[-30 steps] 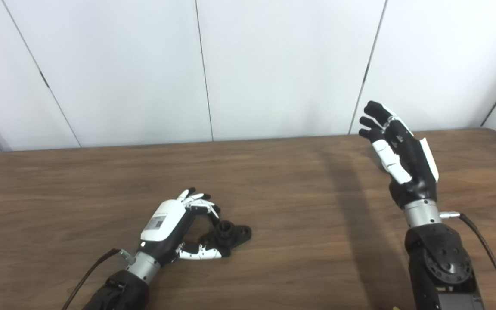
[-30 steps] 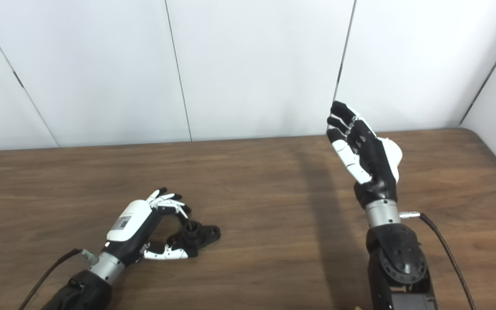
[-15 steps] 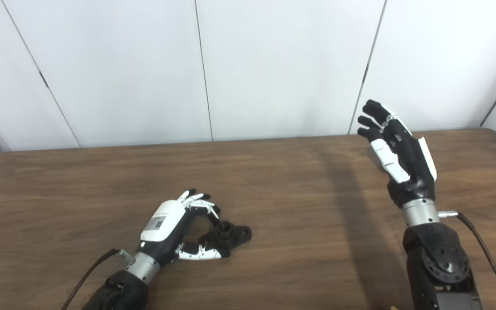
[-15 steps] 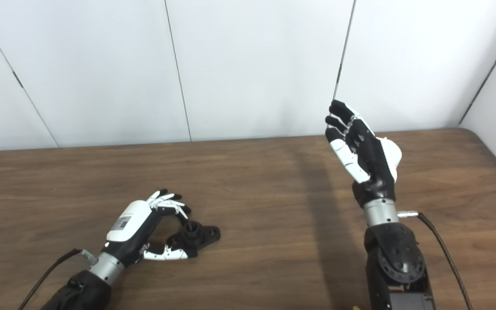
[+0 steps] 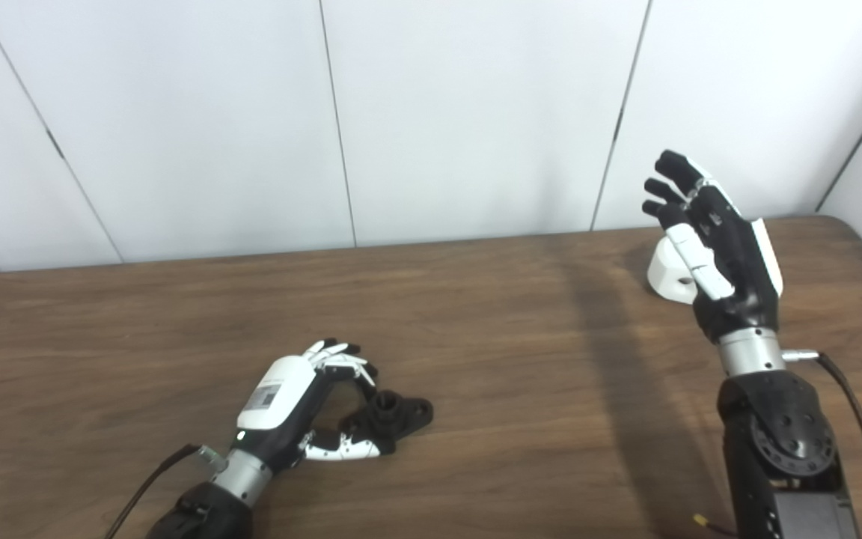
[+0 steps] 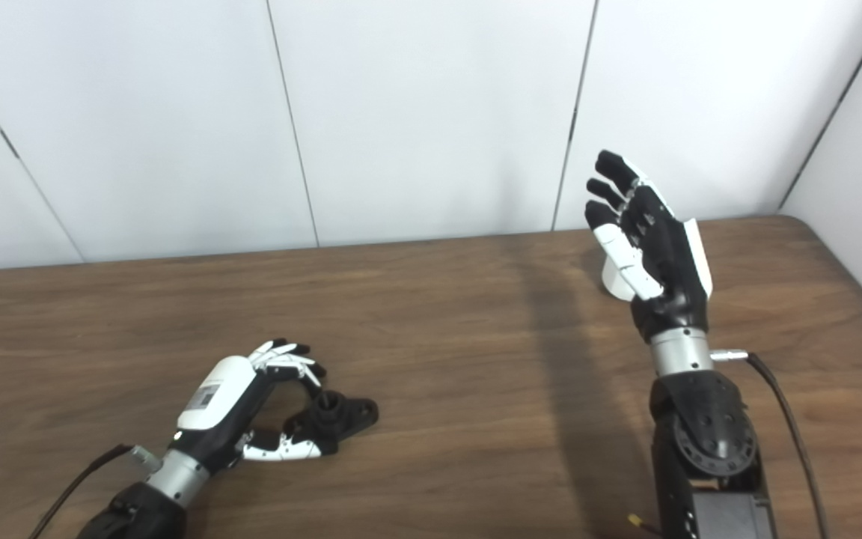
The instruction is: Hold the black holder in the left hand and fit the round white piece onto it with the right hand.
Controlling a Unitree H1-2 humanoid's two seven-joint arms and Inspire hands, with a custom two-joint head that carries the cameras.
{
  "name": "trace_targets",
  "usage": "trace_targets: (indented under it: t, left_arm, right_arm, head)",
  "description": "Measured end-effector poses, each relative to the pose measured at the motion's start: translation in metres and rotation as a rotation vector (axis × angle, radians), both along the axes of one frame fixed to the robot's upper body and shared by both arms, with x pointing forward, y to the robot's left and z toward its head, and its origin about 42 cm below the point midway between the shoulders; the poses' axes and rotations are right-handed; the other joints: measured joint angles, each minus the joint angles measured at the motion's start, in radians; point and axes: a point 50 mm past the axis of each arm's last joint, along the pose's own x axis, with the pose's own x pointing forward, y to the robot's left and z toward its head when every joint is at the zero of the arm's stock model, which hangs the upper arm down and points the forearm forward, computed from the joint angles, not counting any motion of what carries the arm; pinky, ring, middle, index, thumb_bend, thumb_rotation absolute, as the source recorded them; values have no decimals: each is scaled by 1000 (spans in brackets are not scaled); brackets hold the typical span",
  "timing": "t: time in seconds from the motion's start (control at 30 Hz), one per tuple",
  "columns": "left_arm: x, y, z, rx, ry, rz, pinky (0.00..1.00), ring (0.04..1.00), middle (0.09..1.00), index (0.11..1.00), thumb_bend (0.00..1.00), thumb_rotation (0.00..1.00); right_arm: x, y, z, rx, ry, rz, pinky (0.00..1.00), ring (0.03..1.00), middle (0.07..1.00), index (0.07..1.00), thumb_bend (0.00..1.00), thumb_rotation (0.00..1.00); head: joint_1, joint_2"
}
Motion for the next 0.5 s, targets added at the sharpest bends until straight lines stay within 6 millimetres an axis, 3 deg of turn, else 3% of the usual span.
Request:
trace_targets:
  t: [0.2, 0.43, 0.5]
  left_arm:
    - [-3, -7, -1, -10, 4, -14, 963, 872, 703, 481, 525, 63]
    - [-5, -13, -2, -22, 5, -36, 955, 870, 703, 481, 525, 64]
    - [-5, -15, -2, -22, 4, -43, 950, 869, 701, 482, 525, 64]
  right_arm:
    - [0, -4, 11, -35, -29, -32, 814, 851, 884, 853, 496, 597]
    - [1, -11, 19, -128, -39, -80, 769, 842, 880, 847, 551, 476]
    - [1, -10, 19, -158, -33, -97, 740, 830, 874, 845, 571, 483]
  head:
    - [-26, -3]
    - [-51, -5]
    - [-69, -6]
